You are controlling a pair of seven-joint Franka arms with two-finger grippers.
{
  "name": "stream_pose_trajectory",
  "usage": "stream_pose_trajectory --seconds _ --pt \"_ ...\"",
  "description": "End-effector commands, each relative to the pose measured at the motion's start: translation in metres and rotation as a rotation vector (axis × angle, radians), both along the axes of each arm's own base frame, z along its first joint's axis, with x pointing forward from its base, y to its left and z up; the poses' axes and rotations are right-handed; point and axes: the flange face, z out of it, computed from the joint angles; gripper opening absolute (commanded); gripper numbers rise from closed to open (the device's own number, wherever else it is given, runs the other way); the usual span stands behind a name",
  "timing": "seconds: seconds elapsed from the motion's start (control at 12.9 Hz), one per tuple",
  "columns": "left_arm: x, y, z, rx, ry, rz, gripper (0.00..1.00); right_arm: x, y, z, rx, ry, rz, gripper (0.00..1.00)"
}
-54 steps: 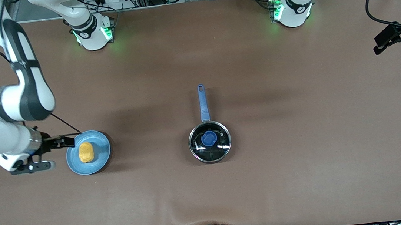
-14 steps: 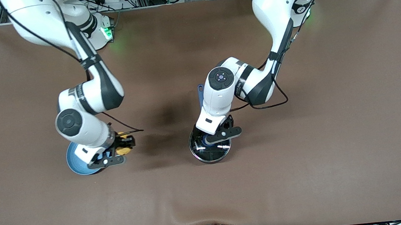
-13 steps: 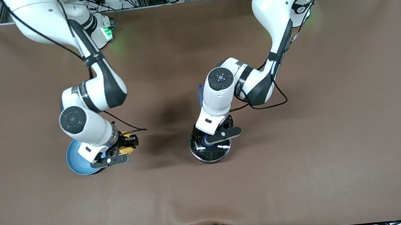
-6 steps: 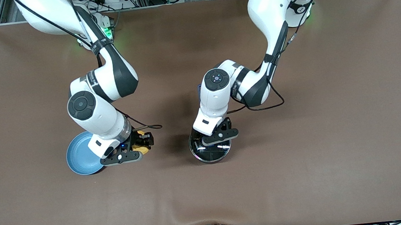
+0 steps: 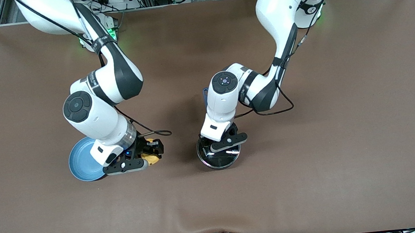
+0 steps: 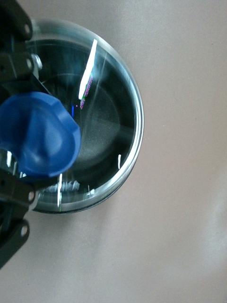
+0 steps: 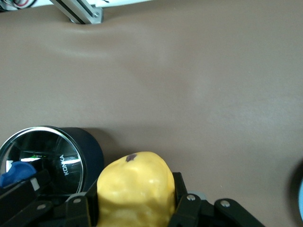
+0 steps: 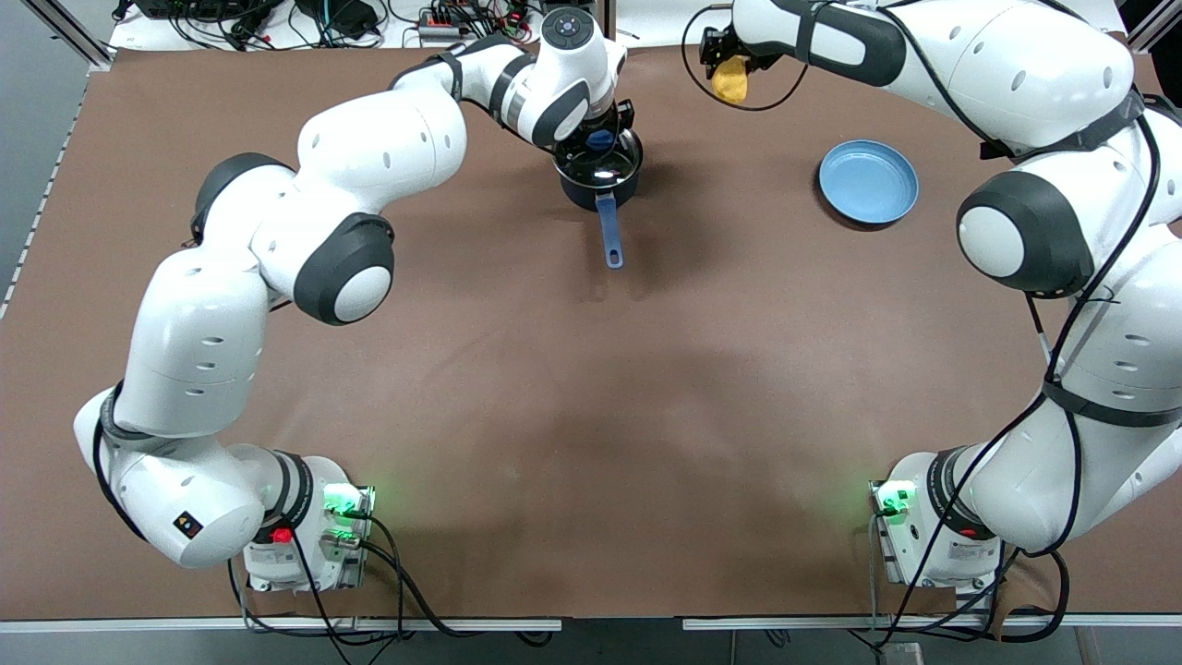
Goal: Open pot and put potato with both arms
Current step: 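Lift the glass lid off the pot with the left gripper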
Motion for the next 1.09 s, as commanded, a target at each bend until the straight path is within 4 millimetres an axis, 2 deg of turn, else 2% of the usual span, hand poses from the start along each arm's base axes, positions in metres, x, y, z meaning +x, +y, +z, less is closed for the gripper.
stream_pose_trajectory --seconds 0.0,0.16,0.31,0.47,0.62,0.78,1.01 --pt "0.005 -0.002 0.009 -0.002 -0.027 0.021 0.0 0.009 0.015 0.003 0.044 -0.041 -0.007 0.17" --pt "0.007 0.002 0.026 -0.014 -0.029 0.031 0.0 0.01 0.019 -0.002 0.069 -0.046 -0.015 0.17" --pt "0.016 0.019 0.062 -0.033 -0.008 0.069 0.0 0.011 0.019 -0.001 0.08 -0.048 -0.021 0.17" --pt "0.024 0.05 0.126 -0.05 -0.006 0.094 0.0 0.01 0.023 -0.001 0.082 -0.051 -0.019 0.16" --pt "0.028 0.094 0.167 -0.056 0.037 0.091 0.0 0.012 0.033 -0.001 0.09 -0.055 -0.014 0.13" --pt "0.026 0.134 0.199 -0.036 0.09 0.07 0.0 0.011 0.059 -0.005 0.104 -0.055 -0.033 0.13" --pt "0.009 0.203 0.218 -0.004 0.117 0.036 0.0 0.001 0.1 -0.022 0.112 -0.038 -0.041 0.12"
